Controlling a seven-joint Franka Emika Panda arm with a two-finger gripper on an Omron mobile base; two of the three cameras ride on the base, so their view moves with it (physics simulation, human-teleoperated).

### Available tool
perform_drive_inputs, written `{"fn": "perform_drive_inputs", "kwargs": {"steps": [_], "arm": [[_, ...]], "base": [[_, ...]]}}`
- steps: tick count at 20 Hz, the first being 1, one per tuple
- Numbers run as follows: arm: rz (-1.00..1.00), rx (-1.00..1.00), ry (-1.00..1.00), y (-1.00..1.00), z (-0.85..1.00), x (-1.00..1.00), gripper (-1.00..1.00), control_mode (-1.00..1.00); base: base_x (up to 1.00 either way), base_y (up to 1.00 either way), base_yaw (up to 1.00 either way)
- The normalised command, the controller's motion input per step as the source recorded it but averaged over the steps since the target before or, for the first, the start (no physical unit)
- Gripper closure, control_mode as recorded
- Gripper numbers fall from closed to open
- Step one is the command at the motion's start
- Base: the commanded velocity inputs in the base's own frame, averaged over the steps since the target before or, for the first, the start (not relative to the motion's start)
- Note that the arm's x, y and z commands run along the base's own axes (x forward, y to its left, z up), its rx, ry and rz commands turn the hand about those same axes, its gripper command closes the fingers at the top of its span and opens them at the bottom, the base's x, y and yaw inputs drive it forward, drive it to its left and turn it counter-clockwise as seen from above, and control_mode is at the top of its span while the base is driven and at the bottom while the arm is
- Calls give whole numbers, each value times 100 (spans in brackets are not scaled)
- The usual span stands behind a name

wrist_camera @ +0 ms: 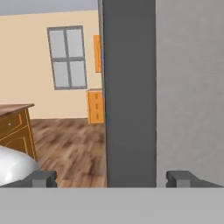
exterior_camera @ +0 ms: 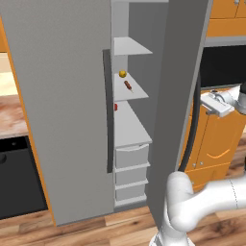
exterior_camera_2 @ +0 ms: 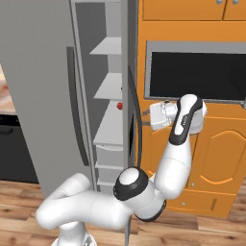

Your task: Store the hot dog in the freezer for long-term storage. Close the freezer door after placing the cooked food.

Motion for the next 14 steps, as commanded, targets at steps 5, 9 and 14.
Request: {"fn": "perform_drive_inputs", "kwargs": {"steps": [5,9,14], "arm": [[-8,0,0,0,0,0,-100,-100],[-14,0,0,0,-2,0,-100,-100],[-21,0,0,7,-3,-2,-100,-100]], "base": [[0,0,0],[0,0,0],[0,0,0]]}}
